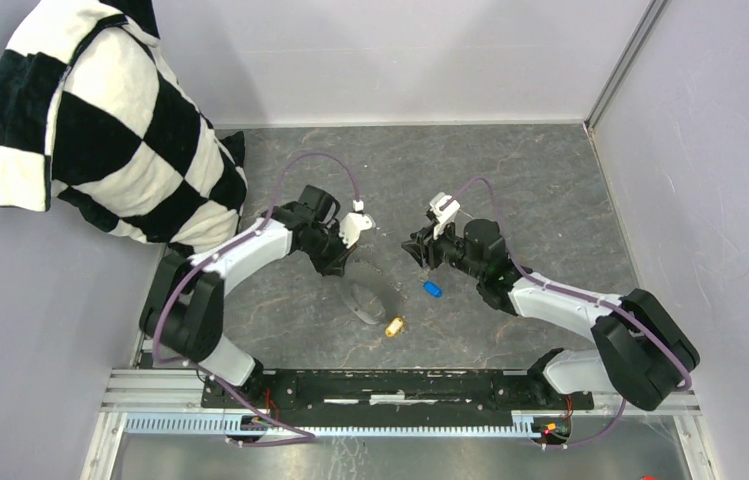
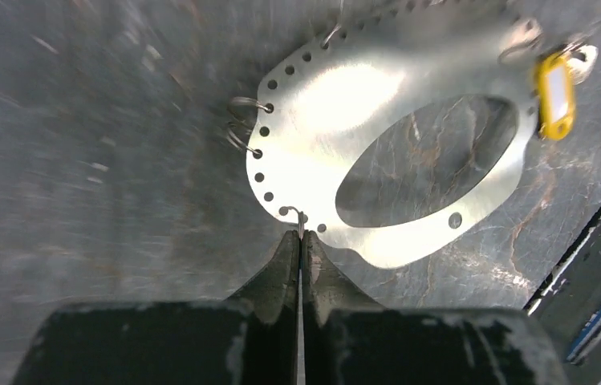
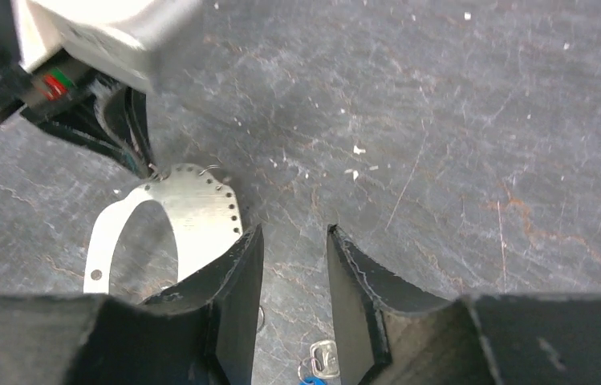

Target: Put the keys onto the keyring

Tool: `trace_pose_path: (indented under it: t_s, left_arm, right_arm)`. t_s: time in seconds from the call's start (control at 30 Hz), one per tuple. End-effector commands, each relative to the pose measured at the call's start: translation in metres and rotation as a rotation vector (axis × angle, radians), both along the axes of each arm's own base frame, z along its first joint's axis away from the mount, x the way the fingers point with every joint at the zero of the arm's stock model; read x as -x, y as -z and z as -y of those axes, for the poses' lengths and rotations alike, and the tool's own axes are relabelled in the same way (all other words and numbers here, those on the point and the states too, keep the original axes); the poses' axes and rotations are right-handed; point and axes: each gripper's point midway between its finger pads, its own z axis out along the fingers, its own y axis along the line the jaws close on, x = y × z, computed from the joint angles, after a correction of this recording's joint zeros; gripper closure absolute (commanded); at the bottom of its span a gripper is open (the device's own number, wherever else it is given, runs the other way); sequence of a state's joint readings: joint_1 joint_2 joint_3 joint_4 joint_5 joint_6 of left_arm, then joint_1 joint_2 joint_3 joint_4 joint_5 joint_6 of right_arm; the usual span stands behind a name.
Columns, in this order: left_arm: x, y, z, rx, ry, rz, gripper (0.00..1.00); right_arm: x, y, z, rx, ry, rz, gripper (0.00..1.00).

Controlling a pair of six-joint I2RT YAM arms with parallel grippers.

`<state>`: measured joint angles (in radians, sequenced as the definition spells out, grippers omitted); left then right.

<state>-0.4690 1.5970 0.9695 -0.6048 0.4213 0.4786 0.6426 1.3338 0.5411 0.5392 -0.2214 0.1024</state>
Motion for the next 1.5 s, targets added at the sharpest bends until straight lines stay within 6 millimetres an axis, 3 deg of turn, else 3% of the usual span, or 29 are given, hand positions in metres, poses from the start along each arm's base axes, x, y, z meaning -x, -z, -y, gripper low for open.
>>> trace_pose_path:
  t_s: [0.0,0.2,0.3,0.43,0.5,0.53,0.57,0.6,0.8,1.0,1.2,1.47]
  left_arm:
    - [-0.027,-0.097,0.025,0.153,0.166,0.307,0.98]
    - [-0.010,-0.183,0.043,0.339,0.376,0.560,0.98]
    - [0.008,-0.216,0.046,0.414,0.473,0.648,0.98]
    - [0.032,-0.251,0.048,0.492,0.576,0.747,0.98]
    - [0.041,-0.272,0.049,0.537,0.602,0.789,0.98]
    - [0.046,-0.280,0.050,0.560,0.612,0.797,0.98]
    - [0.050,-0.287,0.051,0.581,0.623,0.804,0.98]
    - [0.056,-0.293,0.052,0.606,0.634,0.805,0.98]
    - [0.080,-0.317,0.054,0.720,0.633,0.780,0.98]
    - [0.091,-0.333,0.057,0.811,0.599,0.722,0.98]
    - [0.099,-0.341,0.060,0.868,0.593,0.684,0.98]
    - [0.103,-0.341,0.059,0.880,0.602,0.681,0.98]
  right_arm:
    - [-0.003,-0.073,-0.009,-0.118,-0.053,0.202,0.56]
    - [0.010,-0.148,-0.014,-0.191,-0.139,0.387,0.52]
    - [0.016,-0.183,-0.009,-0.271,-0.125,0.429,0.54]
    - [0.030,-0.213,-0.003,-0.365,-0.138,0.500,0.58]
    - [0.052,-0.224,-0.013,-0.371,-0.274,0.575,0.50]
    - [0.064,-0.228,-0.018,-0.369,-0.353,0.615,0.35]
    - [0.079,-0.233,-0.024,-0.367,-0.454,0.647,0.29]
    - [0.088,-0.236,-0.030,-0.368,-0.526,0.654,0.29]
    - [0.115,-0.244,-0.041,-0.385,-0.684,0.607,0.32]
    - [0.143,-0.253,-0.049,-0.376,-0.739,0.643,0.48]
    - [0.147,-0.258,-0.058,-0.364,-0.726,0.653,0.53]
    - [0.137,-0.262,-0.068,-0.325,-0.672,0.651,0.59]
